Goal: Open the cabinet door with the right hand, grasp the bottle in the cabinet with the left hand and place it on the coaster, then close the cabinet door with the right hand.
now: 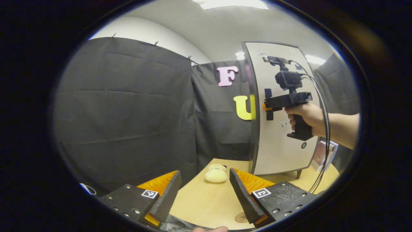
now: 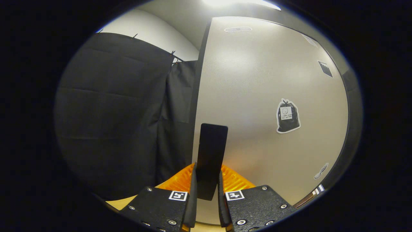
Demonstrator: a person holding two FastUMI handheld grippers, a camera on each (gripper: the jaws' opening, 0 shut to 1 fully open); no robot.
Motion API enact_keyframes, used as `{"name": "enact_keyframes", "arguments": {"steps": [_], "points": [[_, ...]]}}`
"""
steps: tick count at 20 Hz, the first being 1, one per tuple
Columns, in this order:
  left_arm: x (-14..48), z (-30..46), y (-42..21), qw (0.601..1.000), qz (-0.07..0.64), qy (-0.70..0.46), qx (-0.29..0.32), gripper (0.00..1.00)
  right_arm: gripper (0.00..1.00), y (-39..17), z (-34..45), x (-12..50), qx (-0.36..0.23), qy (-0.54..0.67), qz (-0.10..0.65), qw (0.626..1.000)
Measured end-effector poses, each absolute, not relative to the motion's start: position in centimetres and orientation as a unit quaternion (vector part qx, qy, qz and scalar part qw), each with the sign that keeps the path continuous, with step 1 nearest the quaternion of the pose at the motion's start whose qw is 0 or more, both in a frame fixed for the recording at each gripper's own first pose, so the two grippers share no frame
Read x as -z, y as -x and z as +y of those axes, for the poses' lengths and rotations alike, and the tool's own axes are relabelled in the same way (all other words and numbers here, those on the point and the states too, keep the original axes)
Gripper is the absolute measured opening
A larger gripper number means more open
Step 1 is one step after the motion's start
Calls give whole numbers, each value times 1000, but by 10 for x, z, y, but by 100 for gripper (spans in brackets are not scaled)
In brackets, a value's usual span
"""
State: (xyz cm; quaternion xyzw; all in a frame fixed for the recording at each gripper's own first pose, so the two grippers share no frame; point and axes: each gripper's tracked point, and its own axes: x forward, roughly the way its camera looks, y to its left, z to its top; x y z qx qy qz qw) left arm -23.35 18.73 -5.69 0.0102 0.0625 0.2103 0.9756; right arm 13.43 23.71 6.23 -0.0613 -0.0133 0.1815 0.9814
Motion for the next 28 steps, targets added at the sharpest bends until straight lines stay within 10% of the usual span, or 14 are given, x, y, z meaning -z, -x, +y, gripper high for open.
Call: {"name": "enact_keyframes", "arguments": {"steps": [28], "points": [[33, 96, 182, 991, 85, -7, -105, 88, 27, -119, 198, -60, -289, 21, 3, 957]]}}
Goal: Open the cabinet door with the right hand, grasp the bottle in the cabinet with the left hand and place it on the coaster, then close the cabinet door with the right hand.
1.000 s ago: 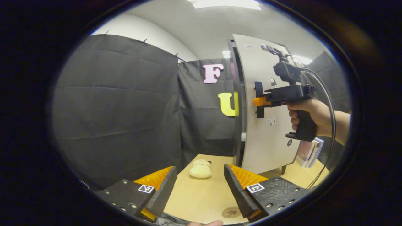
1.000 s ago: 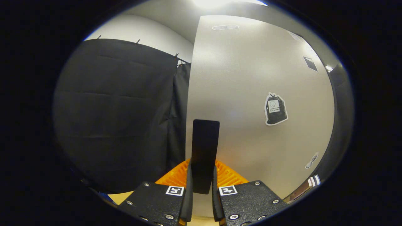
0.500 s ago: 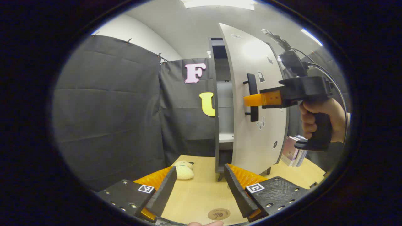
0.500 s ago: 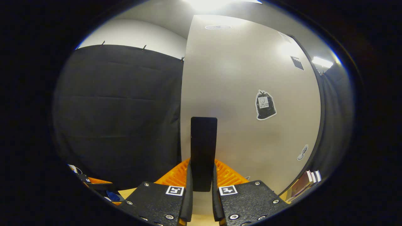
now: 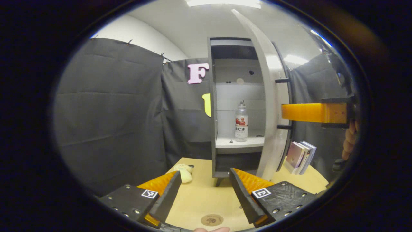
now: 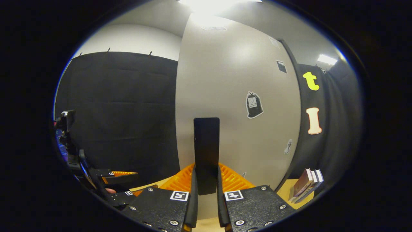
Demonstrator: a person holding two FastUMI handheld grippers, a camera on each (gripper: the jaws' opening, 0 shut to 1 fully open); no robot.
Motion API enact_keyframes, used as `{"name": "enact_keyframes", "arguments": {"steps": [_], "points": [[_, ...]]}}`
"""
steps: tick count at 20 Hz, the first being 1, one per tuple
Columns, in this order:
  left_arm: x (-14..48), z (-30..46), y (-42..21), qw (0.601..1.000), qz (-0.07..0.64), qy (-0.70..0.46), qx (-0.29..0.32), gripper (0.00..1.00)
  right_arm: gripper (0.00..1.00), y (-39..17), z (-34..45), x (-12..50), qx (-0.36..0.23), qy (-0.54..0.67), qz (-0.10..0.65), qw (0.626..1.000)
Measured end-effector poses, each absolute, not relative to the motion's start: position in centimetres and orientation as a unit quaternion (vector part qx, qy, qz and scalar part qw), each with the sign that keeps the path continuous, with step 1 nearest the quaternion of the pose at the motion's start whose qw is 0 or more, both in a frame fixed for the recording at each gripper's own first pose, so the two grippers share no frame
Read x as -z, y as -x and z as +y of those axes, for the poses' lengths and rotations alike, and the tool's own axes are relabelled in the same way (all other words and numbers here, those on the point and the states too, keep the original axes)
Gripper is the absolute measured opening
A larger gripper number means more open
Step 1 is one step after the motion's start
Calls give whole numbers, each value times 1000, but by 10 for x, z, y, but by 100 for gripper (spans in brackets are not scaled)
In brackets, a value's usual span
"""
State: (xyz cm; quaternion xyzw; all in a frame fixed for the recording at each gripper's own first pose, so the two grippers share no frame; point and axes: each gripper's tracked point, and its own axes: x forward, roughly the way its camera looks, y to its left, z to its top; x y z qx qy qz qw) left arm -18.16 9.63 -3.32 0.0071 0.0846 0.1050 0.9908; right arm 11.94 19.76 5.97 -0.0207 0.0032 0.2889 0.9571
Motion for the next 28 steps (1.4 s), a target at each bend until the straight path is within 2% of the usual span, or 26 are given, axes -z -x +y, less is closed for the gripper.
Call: {"name": "enact_keyframes", "arguments": {"steps": [6, 15, 16, 18, 19, 20, 23, 24, 25, 27, 28], "points": [[26, 58, 174, 991, 93, -19, -94, 89, 26, -105, 174, -63, -256, 4, 5, 967], [9, 8, 158, 994, 78, -42, -66, 88, 23, -85, 128, -56, -132, -15, 0, 991], [5, 3, 153, 994, 73, -47, -60, 88, 24, -83, 118, -57, -125, -23, -1, 992], [-3, -3, 138, 995, 60, -56, -51, 89, 35, -79, 94, -59, -98, -41, 1, 994], [-9, -7, 127, 996, 51, -59, -45, 88, 35, -80, 84, -55, -85, -48, 3, 995], [-16, -12, 116, 996, 42, -61, -39, 90, 31, -80, 76, -52, -73, -55, 4, 996], [-30, -22, 79, 997, 21, -68, -24, 90, 45, -83, 55, -52, -34, -61, -6, 998], [-33, -22, 68, 997, 15, -72, -23, 89, 43, -82, 46, -52, -17, -47, -9, 999], [-33, -23, 54, 997, 9, -74, -18, 88, 51, -83, 35, -52, 5, -25, -16, 1000], [-29, -22, 29, 997, 8, -74, -12, 90, 50, -80, 13, -58, 55, 19, -31, 998], [-27, -21, 17, 997, 8, -74, -11, 89, 56, -78, 5, -60, 72, 32, -36, 996]]}}
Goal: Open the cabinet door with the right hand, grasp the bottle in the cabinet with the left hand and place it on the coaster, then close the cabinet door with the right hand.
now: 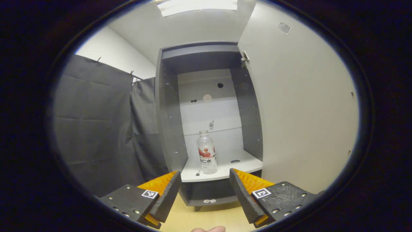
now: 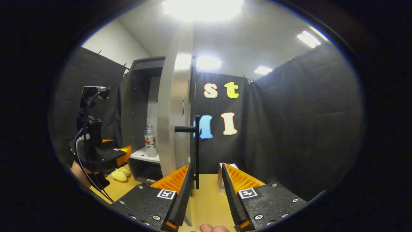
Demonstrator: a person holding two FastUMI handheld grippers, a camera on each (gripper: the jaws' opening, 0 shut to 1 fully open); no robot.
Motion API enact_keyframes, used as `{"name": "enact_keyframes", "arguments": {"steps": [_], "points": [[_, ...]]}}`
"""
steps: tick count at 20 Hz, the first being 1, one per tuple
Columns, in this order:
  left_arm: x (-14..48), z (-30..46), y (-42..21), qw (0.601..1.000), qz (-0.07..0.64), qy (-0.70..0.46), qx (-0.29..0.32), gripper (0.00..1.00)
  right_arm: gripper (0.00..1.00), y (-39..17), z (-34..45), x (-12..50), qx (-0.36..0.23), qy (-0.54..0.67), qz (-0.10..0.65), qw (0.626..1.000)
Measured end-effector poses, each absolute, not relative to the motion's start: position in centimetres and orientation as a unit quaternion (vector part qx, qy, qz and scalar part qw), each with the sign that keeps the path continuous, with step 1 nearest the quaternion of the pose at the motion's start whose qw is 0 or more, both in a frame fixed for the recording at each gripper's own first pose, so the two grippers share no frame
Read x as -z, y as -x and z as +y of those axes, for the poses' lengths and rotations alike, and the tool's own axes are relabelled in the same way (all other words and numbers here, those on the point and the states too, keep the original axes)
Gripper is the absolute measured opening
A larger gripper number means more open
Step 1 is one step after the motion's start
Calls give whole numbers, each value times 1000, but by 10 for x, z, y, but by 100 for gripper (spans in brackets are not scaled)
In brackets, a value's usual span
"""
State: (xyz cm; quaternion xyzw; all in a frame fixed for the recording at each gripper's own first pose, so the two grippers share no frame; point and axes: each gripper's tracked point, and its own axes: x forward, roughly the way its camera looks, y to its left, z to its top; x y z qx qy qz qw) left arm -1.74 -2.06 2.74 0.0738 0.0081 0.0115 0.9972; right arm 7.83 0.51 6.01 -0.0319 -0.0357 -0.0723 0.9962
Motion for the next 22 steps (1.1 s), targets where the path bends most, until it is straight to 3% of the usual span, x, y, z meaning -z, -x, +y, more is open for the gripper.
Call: {"name": "enact_keyframes", "arguments": {"steps": [3, 4, 6, 10, 17, 22], "points": [[-24, -18, -18, 997, 1, -74, -5, 90, 60, -76, -3, -65, 90, 4, -49, 995], [-26, -17, -27, 997, -4, -81, -5, 90, 75, -74, -4, -64, 88, -8, -46, 995], [-31, -16, -46, 995, -17, -94, -6, 88, 92, -72, -4, -57, 79, -22, -29, 996], [-26, -19, -85, 996, -27, -82, 2, 88, 93, -63, -17, -61, 84, -16, -32, 996], [-11, -7, -159, 997, -20, -67, -20, 89, 93, -45, -70, -36, 184, -62, -11, 981], [-4, -6, -200, 998, -19, -64, -18, 91, 93, -31, -85, -49, 245, -53, -47, 967]]}}
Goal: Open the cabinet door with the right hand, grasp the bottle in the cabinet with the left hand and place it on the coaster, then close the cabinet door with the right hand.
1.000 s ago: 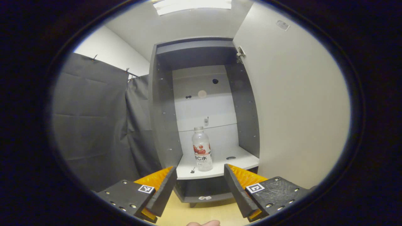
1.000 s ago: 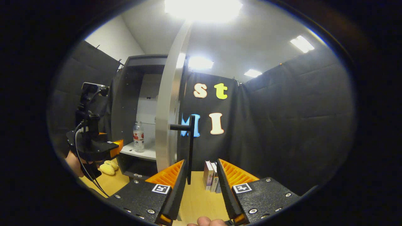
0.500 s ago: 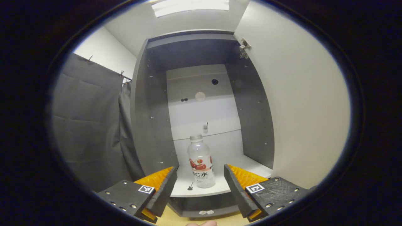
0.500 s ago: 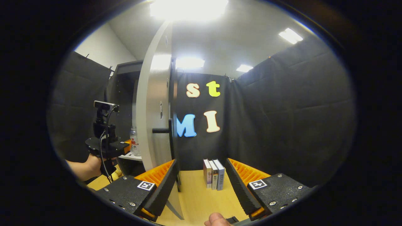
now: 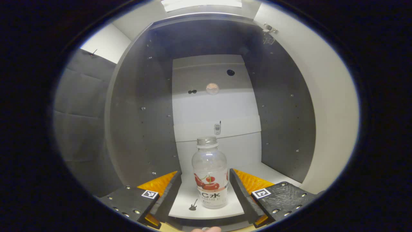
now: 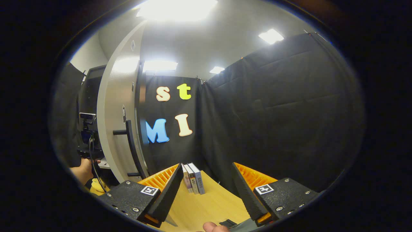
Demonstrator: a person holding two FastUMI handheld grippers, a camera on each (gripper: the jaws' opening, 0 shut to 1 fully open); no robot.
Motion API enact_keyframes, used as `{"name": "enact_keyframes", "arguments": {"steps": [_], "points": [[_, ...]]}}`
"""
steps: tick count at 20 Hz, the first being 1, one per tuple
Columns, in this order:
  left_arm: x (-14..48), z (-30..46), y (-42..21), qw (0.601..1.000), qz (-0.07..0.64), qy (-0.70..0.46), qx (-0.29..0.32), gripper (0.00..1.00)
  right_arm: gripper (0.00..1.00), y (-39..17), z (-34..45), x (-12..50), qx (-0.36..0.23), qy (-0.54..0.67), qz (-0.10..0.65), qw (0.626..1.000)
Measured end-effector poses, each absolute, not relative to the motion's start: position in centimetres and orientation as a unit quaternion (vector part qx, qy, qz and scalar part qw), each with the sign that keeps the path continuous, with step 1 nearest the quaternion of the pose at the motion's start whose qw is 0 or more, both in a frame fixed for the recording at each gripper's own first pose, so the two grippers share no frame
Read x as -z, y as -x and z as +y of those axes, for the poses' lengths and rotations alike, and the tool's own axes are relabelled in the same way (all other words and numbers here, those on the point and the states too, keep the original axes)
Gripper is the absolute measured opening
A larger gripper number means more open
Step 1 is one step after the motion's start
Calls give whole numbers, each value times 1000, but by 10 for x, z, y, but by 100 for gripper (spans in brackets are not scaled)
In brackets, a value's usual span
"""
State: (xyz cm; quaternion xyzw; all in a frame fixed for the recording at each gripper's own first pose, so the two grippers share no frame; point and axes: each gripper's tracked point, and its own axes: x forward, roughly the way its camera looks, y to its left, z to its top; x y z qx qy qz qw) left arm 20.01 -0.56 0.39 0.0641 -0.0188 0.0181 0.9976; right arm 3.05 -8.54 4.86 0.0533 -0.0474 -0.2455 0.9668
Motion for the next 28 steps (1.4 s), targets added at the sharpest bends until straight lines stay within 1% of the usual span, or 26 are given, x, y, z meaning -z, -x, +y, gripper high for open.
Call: {"name": "enact_keyframes", "arguments": {"steps": [3, 5, 8, 11, 12, 14, 17, 18, 19, 22, 24, 26, 28], "points": [[5, -13, -217, 997, -8, -73, -8, 88, 93, -34, -87, -38, 265, -56, -36, 962], [15, -17, -229, 997, -3, -77, 0, 88, 93, -34, -84, -33, 274, -51, -24, 960], [19, -15, -234, 997, -5, -73, -4, 90, 93, -37, -80, -26, 283, -34, -5, 959], [18, -10, -231, 998, -7, -61, -6, 75, 93, -44, -76, -25, 282, -34, -2, 959], [16, -11, -229, 998, -7, -54, -5, 77, 93, -47, -75, -27, 280, -38, -5, 959], [11, -7, -223, 999, -9, -49, -7, 76, 93, -47, -74, -26, 270, -42, -8, 962], [0, -4, -198, 999, -15, -49, -10, 73, 93, -51, -73, -23, 247, -42, -10, 968], [-4, -4, -187, 999, -17, -49, -12, 75, 93, -52, -74, -21, 236, -43, -8, 971], [-5, -7, -176, 999, -14, -46, -9, 73, 93, -53, -74, -19, 224, -46, -7, 973], [-15, -8, -145, 998, -13, -53, -20, 73, 93, -61, -81, -10, 196, -55, 7, 979], [-28, -12, -122, 998, -27, -60, -22, 77, 93, -67, -89, -7, 179, -58, 12, 982], [-37, -9, -97, 996, -40, -71, -27, 73, 93, -68, -92, -7, 164, -58, 13, 985], [-39, -3, -73, 995, -44, -78, -39, 73, 93, -71, -94, -3, 147, -61, 17, 987]]}}
